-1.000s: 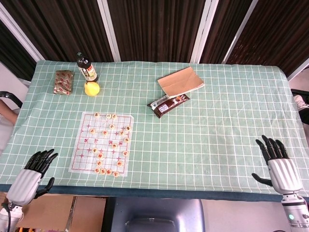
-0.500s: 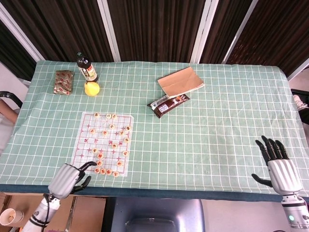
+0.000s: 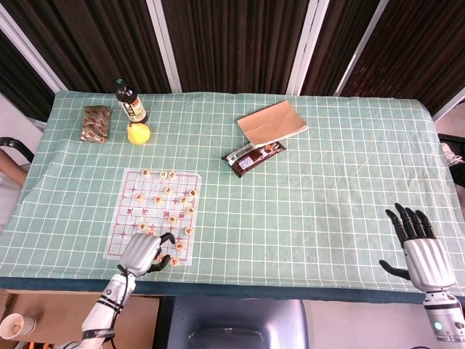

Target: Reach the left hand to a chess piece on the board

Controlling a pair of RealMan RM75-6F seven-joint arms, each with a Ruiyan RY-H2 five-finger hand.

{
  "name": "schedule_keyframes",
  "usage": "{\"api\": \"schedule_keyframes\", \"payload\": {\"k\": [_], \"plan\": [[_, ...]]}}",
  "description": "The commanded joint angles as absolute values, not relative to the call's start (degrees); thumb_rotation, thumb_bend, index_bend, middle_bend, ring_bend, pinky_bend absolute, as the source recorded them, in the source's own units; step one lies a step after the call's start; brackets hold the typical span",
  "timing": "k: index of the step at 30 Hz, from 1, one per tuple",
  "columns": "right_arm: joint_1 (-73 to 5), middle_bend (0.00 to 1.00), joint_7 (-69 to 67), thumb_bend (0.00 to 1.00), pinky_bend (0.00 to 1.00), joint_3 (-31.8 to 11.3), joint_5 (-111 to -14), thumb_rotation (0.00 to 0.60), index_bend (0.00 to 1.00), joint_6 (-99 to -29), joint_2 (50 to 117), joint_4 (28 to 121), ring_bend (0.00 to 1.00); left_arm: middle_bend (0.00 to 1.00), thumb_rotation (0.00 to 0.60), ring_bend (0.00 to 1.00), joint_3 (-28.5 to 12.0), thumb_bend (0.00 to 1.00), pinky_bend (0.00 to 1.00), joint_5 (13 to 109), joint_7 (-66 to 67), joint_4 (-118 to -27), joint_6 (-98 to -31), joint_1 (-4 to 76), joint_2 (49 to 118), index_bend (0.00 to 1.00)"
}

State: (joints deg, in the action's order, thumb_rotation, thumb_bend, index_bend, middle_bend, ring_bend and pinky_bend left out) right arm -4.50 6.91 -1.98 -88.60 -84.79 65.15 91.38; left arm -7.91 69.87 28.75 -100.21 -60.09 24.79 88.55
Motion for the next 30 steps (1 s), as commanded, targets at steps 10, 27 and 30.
{"api": "schedule_keyframes", "payload": {"k": [10, 27, 30], "plan": [[-4.52, 0.0, 7.08, 0.15, 0.0, -2.01, -88.31, 0.6, 0.0, -84.54, 64.95, 91.55, 0.0, 1.0, 0.6, 1.0, -8.92, 0.36, 1.0, 68.06, 30.34, -93.94, -60.99, 29.02, 95.83, 0.41], [-4.46, 0.0, 7.14, 0.15, 0.0, -2.0, -88.41, 0.6, 0.0, -84.68, 64.93, 91.61, 0.0, 1.0, 0.6, 1.0, -7.4, 0.36, 1.0, 60.84, 37.26, -92.33, -60.87, 31.85, 96.22, 0.41], [-4.31, 0.0, 6.99, 0.15, 0.0, -1.97, -88.63, 0.6, 0.0, -85.06, 64.83, 91.68, 0.0, 1.0, 0.6, 1.0, -6.86, 0.36, 1.0, 60.33, 38.23, -92.15, -61.23, 32.14, 96.22, 0.41]]}}
